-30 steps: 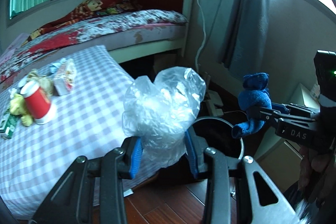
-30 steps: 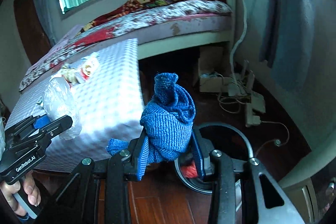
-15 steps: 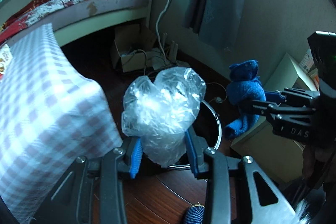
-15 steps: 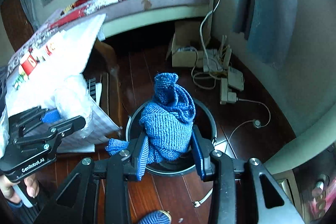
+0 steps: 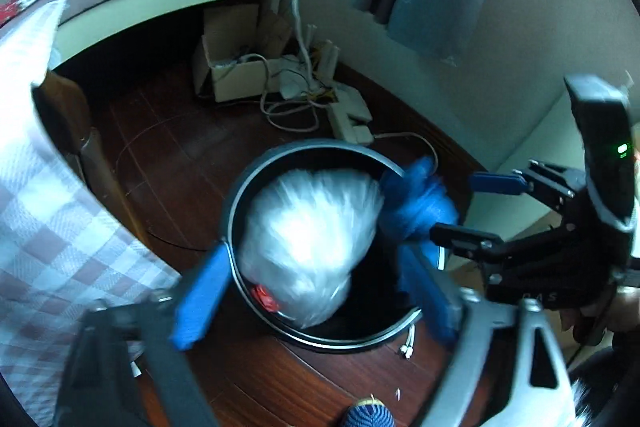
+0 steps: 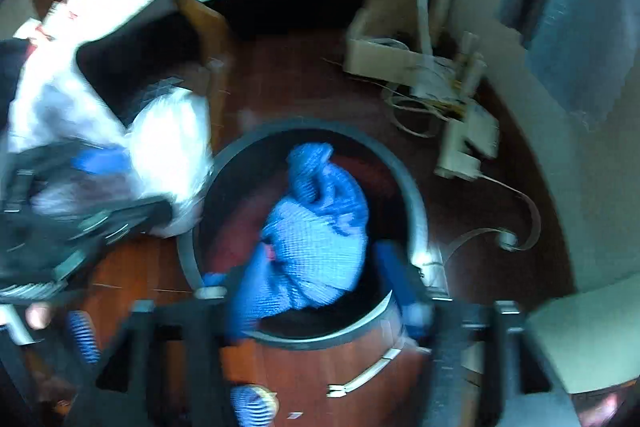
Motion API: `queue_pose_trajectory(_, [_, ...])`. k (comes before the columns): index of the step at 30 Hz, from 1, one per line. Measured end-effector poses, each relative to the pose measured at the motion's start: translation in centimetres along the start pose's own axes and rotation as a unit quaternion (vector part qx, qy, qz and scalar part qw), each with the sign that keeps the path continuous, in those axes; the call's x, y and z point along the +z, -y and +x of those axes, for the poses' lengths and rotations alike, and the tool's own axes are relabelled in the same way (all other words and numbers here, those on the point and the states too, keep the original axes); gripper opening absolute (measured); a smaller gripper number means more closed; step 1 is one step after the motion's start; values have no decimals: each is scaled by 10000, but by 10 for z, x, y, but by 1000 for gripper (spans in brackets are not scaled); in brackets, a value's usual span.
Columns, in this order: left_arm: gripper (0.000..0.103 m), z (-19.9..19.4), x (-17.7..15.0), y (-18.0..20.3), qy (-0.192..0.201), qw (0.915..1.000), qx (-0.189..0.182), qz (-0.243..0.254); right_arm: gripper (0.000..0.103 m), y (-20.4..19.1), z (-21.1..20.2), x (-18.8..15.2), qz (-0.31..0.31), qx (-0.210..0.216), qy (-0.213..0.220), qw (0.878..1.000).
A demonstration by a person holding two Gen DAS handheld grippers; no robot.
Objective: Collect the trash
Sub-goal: 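Carry the plastic bag and sock to the bin and release both, then move both tools back to the table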
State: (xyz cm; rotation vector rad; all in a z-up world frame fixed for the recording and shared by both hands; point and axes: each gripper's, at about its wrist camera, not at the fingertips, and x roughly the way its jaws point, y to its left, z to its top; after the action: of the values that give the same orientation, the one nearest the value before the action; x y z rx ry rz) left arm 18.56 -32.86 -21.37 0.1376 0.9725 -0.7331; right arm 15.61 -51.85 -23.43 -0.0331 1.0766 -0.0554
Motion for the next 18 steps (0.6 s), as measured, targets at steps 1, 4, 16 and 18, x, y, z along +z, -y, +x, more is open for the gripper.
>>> queue_pose_trajectory(1, [93, 1, -1, 0, -10, 10000, 79, 1, 79, 7, 3, -3, 140, -23, -80, 9999])
queue_pose_trajectory(4, [98, 3, -2, 0, -55, 9992, 397, 5, 82, 21, 3, -9, 386, -225, -173, 9989])
queue_pose_trajectory(16, [101, -25, -6, 5, 205, 9973, 703, 21, 98, 19, -23, -17, 547, -398, -44, 9977])
queue_pose_trajectory(18, [101, -33, -7, 4, 243, 9969, 748, 21, 98, 15, -29, -18, 537, -431, 5, 9976])
